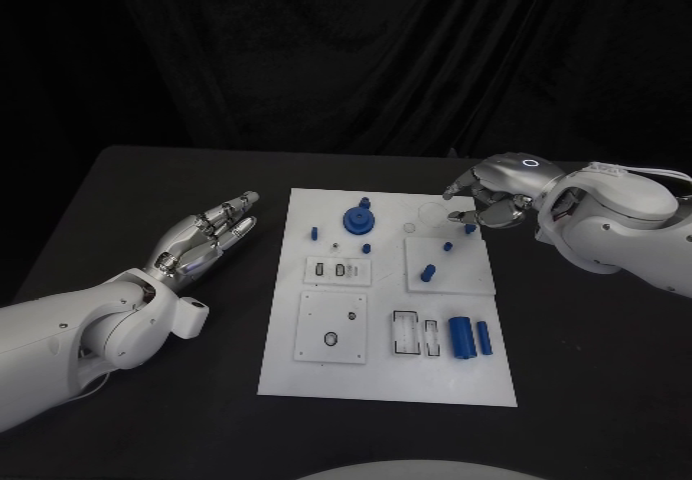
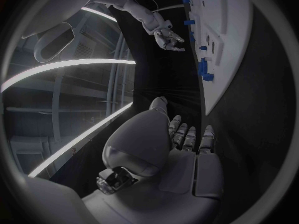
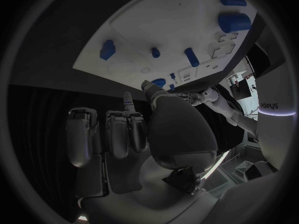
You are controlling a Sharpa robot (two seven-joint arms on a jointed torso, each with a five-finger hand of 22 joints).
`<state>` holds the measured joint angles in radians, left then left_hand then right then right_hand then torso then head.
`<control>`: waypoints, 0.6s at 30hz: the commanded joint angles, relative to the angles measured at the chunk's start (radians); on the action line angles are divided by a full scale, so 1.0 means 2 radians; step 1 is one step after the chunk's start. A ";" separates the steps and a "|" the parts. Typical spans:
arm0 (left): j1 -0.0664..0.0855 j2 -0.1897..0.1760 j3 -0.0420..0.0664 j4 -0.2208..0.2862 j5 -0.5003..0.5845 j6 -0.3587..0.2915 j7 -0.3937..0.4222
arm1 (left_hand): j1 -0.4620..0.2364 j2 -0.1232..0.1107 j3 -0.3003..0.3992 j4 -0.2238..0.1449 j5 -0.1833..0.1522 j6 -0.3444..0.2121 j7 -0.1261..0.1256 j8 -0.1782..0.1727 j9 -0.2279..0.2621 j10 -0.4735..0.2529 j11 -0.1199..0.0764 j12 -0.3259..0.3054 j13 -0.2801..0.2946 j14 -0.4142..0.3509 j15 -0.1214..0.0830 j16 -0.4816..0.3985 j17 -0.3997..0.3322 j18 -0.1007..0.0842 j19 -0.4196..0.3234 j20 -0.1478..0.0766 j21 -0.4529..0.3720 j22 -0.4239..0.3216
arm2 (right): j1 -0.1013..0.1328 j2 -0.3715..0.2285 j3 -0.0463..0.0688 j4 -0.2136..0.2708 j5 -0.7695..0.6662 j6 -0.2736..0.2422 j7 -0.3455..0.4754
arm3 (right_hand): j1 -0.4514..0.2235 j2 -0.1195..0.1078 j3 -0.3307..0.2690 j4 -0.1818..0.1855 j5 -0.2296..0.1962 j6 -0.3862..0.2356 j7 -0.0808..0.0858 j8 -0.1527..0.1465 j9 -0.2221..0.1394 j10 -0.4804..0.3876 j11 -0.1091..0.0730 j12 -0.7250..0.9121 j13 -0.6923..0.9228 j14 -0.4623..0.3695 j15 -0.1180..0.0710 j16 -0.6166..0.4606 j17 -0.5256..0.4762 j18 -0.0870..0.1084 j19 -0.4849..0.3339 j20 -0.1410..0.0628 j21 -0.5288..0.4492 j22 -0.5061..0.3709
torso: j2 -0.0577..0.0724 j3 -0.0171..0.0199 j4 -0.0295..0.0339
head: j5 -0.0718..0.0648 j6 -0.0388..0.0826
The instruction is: Assemble the parts on the task board
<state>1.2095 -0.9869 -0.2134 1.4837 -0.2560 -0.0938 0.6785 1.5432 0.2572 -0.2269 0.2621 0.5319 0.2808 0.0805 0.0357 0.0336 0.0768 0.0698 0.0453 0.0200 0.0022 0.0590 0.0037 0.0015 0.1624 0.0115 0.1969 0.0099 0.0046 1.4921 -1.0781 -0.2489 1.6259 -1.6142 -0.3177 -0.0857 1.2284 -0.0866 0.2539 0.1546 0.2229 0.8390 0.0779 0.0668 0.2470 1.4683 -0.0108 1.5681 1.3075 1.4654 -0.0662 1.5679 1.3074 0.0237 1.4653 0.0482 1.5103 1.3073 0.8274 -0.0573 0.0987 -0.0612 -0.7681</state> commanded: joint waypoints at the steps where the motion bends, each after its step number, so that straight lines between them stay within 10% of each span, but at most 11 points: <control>1: 0.000 0.000 0.000 0.001 -0.001 0.006 0.081 | 0.005 0.001 0.005 -0.001 0.003 -0.003 0.000 -0.001 0.000 0.000 0.003 -0.002 0.000 -0.001 0.003 -0.002 -0.001 0.009 -0.001 0.003 0.000 0.001 | -0.001 -0.010 0.000 0.002 -0.002 -0.031 -0.011 | -0.001 -0.003 -0.002 0.005 -0.003 -0.007 -0.001 -0.002 -0.002 0.051 0.000 0.001 0.132 0.053 -0.001 0.001 0.132 -0.005 0.039 -0.001 0.005 0.121 | 0.001 0.0002 0.0002 | -0.001 0.000; 18: 0.000 0.000 0.000 0.002 -0.001 0.006 0.081 | 0.005 0.001 0.005 -0.001 0.003 -0.003 0.000 -0.001 0.000 0.000 0.003 -0.002 0.000 -0.001 0.003 -0.002 -0.001 0.009 -0.001 0.003 0.000 0.001 | -0.014 -0.025 0.000 -0.009 -0.002 -0.011 -0.024 | 0.005 -0.006 -0.011 0.014 -0.010 -0.004 0.000 0.003 -0.005 0.051 0.000 0.001 0.132 0.053 -0.002 0.001 0.132 -0.009 0.047 -0.004 0.020 0.128 | 0.000 0.0001 0.0001 | -0.005 0.005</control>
<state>1.2095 -0.9875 -0.2134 1.4851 -0.2561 -0.0921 0.6785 1.5432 0.2572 -0.2227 0.2579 0.5319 0.2808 0.0805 0.0357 0.0336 0.0768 0.0698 0.0453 0.0200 0.0022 0.0590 0.0037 0.0016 0.1624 0.0115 0.1969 0.0099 0.0045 1.4668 -1.1270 -0.2499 1.6084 -1.6142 -0.3440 -0.1053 1.2339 -0.0921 0.2307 0.1778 0.2074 0.8269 0.0763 0.0678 0.2376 1.4684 -0.0108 1.5681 1.3074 1.4653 -0.0662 1.5679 1.3074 0.0237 1.4653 0.0482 1.5456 1.3073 0.8283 -0.0569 0.0985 -0.0719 -0.7615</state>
